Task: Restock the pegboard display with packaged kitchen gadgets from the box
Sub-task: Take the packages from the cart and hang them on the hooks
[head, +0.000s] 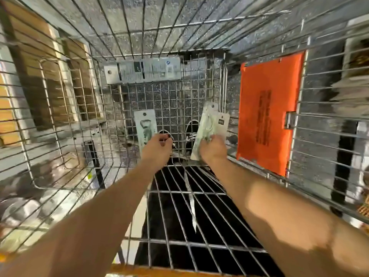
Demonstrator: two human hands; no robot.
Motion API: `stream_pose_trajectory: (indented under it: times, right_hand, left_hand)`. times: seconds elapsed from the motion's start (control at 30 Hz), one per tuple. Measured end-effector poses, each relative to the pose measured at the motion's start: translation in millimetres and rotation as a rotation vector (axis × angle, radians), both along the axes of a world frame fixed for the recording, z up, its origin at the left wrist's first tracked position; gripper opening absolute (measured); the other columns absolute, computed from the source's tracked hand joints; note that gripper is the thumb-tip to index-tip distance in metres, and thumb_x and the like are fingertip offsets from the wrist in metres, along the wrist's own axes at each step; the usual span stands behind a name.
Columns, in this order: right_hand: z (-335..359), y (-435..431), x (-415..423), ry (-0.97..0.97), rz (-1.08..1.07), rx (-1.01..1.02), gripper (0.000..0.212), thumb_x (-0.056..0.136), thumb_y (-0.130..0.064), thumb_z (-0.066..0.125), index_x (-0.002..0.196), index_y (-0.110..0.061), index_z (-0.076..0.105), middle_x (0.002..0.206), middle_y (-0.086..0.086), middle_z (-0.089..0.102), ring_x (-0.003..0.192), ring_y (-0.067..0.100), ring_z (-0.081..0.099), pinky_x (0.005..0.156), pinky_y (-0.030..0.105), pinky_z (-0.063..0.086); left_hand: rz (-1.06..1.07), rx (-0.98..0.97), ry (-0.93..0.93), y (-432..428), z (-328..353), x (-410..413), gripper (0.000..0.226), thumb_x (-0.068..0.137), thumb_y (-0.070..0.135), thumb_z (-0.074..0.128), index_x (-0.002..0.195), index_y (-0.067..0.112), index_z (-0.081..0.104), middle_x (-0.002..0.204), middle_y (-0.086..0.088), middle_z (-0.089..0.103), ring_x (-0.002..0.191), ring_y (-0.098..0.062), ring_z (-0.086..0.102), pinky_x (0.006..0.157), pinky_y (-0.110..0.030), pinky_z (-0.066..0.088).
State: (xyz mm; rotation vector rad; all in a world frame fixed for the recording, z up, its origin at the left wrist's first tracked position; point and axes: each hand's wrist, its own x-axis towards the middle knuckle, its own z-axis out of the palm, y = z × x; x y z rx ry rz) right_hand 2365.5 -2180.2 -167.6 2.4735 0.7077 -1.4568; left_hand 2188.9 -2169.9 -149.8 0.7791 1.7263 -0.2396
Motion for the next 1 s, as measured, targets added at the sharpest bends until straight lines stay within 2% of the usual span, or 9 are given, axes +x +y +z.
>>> stream_pose_trajectory:
  times: [0.2, 0.3, 0.4, 0.5, 0.57, 0.67, 0.8, 0.9, 1.0]
  right_hand:
    - [-40.3, 0.0, -8.8, -0.116, 0.036, -0.053, 0.035, 0.101, -0.027, 0.061, 0.127, -0.007, 0.051, 0.122, 0.011, 0.061, 0.113, 0.033, 0.063, 0.083, 0.031, 0.047]
    - [-52.7, -0.5, -21.3, -0.174, 0.028, -0.039, 0.035, 0.097, -0.032, 0.064, 0.121, -0.010, 0.050, 0.119, 0.012, 0.063, 0.109, 0.034, 0.063, 0.085, 0.040, 0.052]
    - [-52.1, -7.0, -33.0, -0.175, 0.073, 0.076, 0.028, 0.096, -0.032, 0.066, 0.114, -0.015, 0.052, 0.109, 0.005, 0.063, 0.100, 0.027, 0.065, 0.083, 0.041, 0.057]
    - [-38.9, -18.2, -46.3, 0.021, 0.126, 0.248, 0.019, 0.096, -0.037, 0.066, 0.107, -0.026, 0.054, 0.100, -0.007, 0.066, 0.088, 0.014, 0.066, 0.078, 0.037, 0.061]
    - [-30.5, -24.0, -54.8, 0.156, 0.140, 0.301, 0.017, 0.095, -0.043, 0.063, 0.106, -0.031, 0.057, 0.099, -0.011, 0.068, 0.086, 0.009, 0.067, 0.077, 0.037, 0.062]
    - [-15.8, -29.7, -57.4, 0.165, 0.192, 0.376, 0.022, 0.101, -0.041, 0.057, 0.119, -0.029, 0.062, 0.111, -0.009, 0.068, 0.098, 0.009, 0.065, 0.090, 0.039, 0.059]
    - [-3.0, -36.7, -29.0, -0.373, 0.262, 0.473, 0.049, 0.100, -0.029, 0.054, 0.147, -0.020, 0.044, 0.153, 0.008, 0.046, 0.140, 0.027, 0.042, 0.120, 0.045, 0.034]
    - [-6.8, -43.8, -11.7, -0.374, 0.311, 0.287, 0.076, 0.099, -0.033, 0.053, 0.162, -0.016, 0.013, 0.170, 0.016, 0.012, 0.155, 0.035, 0.016, 0.128, 0.049, 0.014]
    - [-10.3, -43.2, -10.6, -0.289, 0.273, 0.272, 0.079, 0.103, -0.032, 0.048, 0.164, -0.021, 0.000, 0.172, 0.013, -0.005, 0.156, 0.037, 0.013, 0.127, 0.050, 0.016]
  left_hand:
    - [0.002, 0.037, -0.063, 0.9, -28.5, 7.5, 0.035, 0.110, 0.038, 0.051, 0.139, 0.020, 0.054, 0.110, 0.001, 0.067, 0.071, -0.017, 0.063, 0.067, -0.034, 0.059]
    - [0.057, 0.049, -0.099, 3.3, -38.6, 8.3, 0.034, 0.109, 0.037, 0.053, 0.138, 0.020, 0.057, 0.115, -0.002, 0.069, 0.091, -0.023, 0.069, 0.088, -0.046, 0.062]
    - [0.086, 0.053, -0.139, 3.2, -36.5, 7.9, 0.038, 0.109, 0.036, 0.053, 0.143, 0.020, 0.055, 0.116, 0.000, 0.068, 0.097, -0.025, 0.071, 0.087, -0.044, 0.062]
    - [0.107, 0.104, -0.178, 3.9, -28.3, 9.2, 0.041, 0.110, 0.039, 0.050, 0.147, 0.022, 0.053, 0.120, 0.002, 0.067, 0.105, -0.026, 0.069, 0.093, -0.042, 0.058]
    - [0.083, 0.122, -0.159, 5.3, -24.0, 9.7, 0.035, 0.112, 0.040, 0.046, 0.139, 0.021, 0.056, 0.112, 0.007, 0.066, 0.096, -0.014, 0.066, 0.089, -0.032, 0.056]
    - [0.052, 0.132, -0.096, 6.6, -22.7, 8.7, 0.021, 0.113, 0.035, 0.043, 0.109, 0.018, 0.055, 0.087, 0.007, 0.060, 0.075, -0.003, 0.055, 0.063, -0.014, 0.045]
    - [0.038, 0.124, -0.088, 6.3, -24.4, 10.0, 0.019, 0.114, 0.033, 0.042, 0.109, 0.018, 0.052, 0.086, 0.001, 0.059, 0.065, -0.007, 0.052, 0.050, -0.014, 0.039]
    - [0.032, 0.111, -0.111, 3.7, -30.0, 13.3, 0.021, 0.114, 0.033, 0.041, 0.113, 0.015, 0.053, 0.088, -0.003, 0.060, 0.060, -0.010, 0.049, 0.056, -0.024, 0.043]
    - [0.071, 0.115, -0.116, 2.3, -34.3, 20.3, 0.036, 0.114, 0.032, 0.042, 0.142, 0.011, 0.052, 0.086, 0.006, 0.054, 0.066, -0.007, 0.050, 0.062, -0.023, 0.045]
